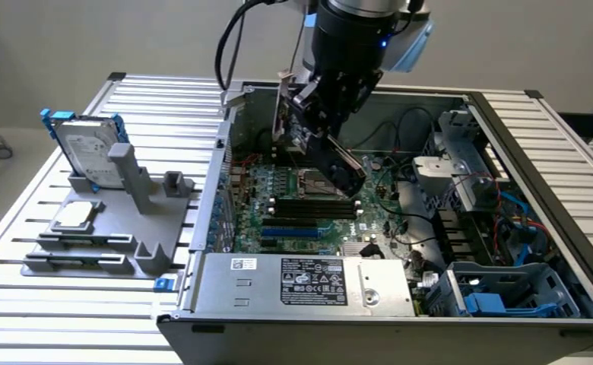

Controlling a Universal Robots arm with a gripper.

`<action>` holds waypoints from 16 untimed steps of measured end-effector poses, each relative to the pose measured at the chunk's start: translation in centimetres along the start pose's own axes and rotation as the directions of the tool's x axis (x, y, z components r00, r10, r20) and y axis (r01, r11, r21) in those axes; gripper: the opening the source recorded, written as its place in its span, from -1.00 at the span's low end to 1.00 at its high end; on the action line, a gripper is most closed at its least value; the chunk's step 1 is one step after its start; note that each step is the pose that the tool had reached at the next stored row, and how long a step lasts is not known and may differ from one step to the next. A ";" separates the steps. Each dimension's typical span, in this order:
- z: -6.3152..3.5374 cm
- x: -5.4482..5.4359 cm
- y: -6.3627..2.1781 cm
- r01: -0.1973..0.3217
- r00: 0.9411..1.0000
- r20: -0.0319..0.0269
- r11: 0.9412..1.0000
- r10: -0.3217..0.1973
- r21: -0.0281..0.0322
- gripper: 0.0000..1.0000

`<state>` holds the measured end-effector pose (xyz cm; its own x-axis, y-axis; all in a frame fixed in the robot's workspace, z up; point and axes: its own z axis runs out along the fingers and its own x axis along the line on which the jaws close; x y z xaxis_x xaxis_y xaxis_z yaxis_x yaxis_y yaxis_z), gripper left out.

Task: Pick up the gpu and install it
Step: 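Insert the gpu into the slot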

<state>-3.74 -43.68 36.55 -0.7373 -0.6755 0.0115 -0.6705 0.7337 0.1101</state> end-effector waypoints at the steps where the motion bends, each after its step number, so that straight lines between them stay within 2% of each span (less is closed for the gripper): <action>1: 0.04 0.0 0.00 0.018 1.000 0.000 1.000 -0.018 -0.001 -0.48; 5: 0.23 0.0 -0.02 0.091 0.996 -0.002 0.996 -0.091 -0.008 -0.48; 9: 0.41 0.0 -0.05 0.163 0.987 -0.003 0.987 -0.163 -0.014 -0.48; 12: 0.55 0.0 -0.06 0.217 0.976 -0.003 0.976 -0.217 -0.018 -0.48; 16: 0.68 0.0 -0.08 0.286 0.958 -0.001 0.958 -0.286 -0.026 -0.48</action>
<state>-3.75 -43.68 35.87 -0.5145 -0.8573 -0.0196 -0.8510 0.5077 0.1343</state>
